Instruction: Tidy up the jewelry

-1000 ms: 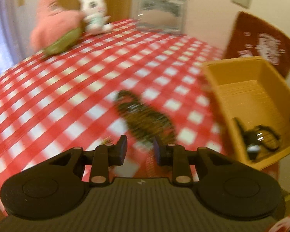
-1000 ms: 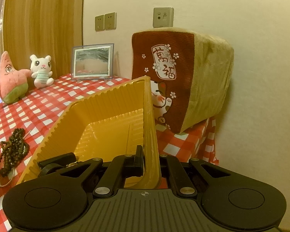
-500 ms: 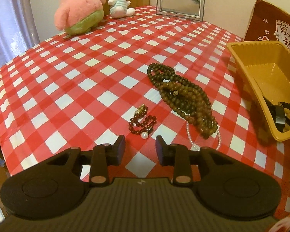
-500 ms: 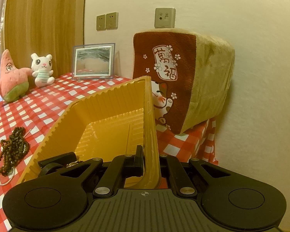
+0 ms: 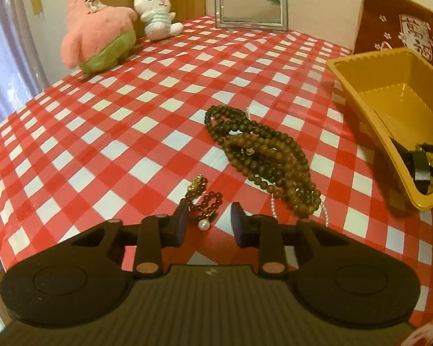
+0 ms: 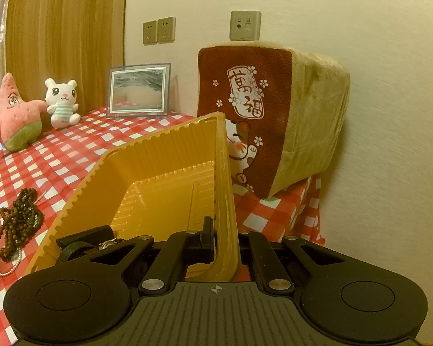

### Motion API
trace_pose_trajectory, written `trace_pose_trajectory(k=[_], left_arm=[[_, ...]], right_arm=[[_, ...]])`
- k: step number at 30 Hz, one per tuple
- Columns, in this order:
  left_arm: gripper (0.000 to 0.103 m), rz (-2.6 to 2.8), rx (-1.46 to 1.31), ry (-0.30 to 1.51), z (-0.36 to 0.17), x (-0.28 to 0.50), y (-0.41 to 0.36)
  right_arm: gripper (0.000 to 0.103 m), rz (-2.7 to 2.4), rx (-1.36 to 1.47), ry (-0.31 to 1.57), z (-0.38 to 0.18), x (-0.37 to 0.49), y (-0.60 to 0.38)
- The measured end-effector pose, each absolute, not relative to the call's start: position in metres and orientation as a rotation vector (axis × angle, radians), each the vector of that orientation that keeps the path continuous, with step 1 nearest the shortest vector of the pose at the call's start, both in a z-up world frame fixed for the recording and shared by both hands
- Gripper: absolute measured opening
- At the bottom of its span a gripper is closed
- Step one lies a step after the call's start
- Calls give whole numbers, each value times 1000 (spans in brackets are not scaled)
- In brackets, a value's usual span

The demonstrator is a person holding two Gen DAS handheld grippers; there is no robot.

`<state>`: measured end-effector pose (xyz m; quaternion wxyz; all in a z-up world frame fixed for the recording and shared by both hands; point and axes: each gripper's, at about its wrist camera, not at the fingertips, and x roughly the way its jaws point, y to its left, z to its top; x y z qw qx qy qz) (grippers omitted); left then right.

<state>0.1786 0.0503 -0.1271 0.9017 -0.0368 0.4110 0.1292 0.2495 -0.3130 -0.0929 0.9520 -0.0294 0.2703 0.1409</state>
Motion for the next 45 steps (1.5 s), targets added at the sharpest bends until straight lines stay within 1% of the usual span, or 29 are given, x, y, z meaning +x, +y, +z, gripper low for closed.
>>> trace_pose_trajectory(k=[4, 8, 19, 27, 37, 45], left_arm=[[13, 265, -39, 864, -132, 182, 45], [11, 277, -10, 866, -136, 184, 42], [10, 266, 41, 843, -132, 181, 35], [10, 202, 35, 774, -103, 177, 16], [10, -81, -16, 691, -74, 206, -53], [10, -303, -78, 683, -75, 241, -117]], right_arm=[[5, 287, -60, 549, -93, 250, -313], [5, 286, -58, 550, -93, 250, -313], [5, 286, -59, 549, -93, 249, -313], [5, 287, -59, 547, -93, 249, -313], [5, 295, -59, 535, -91, 246, -311], [6, 300, -51, 530, -88, 245, -311]])
